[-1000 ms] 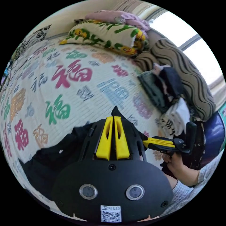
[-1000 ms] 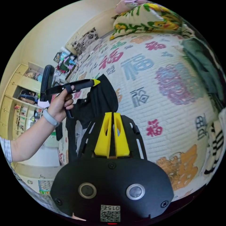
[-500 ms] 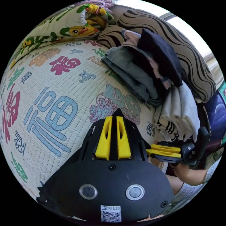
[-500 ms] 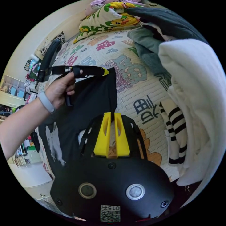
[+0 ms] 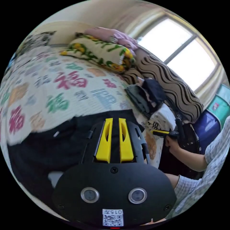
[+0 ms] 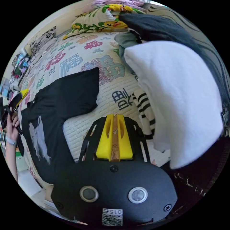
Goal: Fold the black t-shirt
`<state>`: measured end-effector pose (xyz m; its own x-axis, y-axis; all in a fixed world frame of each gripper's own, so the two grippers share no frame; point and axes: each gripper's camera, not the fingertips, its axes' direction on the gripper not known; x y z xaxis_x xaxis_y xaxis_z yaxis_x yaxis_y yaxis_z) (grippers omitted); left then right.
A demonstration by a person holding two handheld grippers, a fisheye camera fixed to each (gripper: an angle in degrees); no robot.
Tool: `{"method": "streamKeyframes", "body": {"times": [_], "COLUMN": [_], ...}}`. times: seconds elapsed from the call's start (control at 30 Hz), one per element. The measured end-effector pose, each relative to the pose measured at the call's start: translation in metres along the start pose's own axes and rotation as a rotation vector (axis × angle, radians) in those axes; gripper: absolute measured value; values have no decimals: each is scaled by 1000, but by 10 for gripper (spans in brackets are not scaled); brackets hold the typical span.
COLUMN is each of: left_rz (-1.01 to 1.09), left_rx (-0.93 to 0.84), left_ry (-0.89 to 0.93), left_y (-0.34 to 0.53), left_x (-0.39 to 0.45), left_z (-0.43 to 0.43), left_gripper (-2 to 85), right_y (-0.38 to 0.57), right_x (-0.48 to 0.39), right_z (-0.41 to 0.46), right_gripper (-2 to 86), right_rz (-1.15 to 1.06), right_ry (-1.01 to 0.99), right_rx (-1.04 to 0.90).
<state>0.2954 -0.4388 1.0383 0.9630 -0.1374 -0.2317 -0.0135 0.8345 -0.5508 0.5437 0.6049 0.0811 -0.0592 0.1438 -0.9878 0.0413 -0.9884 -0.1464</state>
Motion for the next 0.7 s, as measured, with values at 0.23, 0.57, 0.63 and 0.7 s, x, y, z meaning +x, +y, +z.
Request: {"method": "streamKeyframes", "body": {"times": [0.23, 0.57, 0.63, 0.7], "left_rz": [-580, -657, -635, -606], "left_rx": [147, 148, 133, 131], "left_ry": [-438, -230, -208, -220], "left_y": [165, 215, 217, 224], "left_x": [-152, -291, -300, -307], "left_z": [-179, -201, -194, -192], "left_gripper": [65, 74, 74, 58], "right_y": [19, -30, -38, -45], "right_x": [-102, -425, -474, -517], "right_z": [-42, -15, -1, 18], "right_gripper": [8, 58, 65, 73], "right_rz": [-361, -829, -874, -904], "right_ry": [-113, -550, -555, -523], "right_rx": [45, 41, 4, -47]}}
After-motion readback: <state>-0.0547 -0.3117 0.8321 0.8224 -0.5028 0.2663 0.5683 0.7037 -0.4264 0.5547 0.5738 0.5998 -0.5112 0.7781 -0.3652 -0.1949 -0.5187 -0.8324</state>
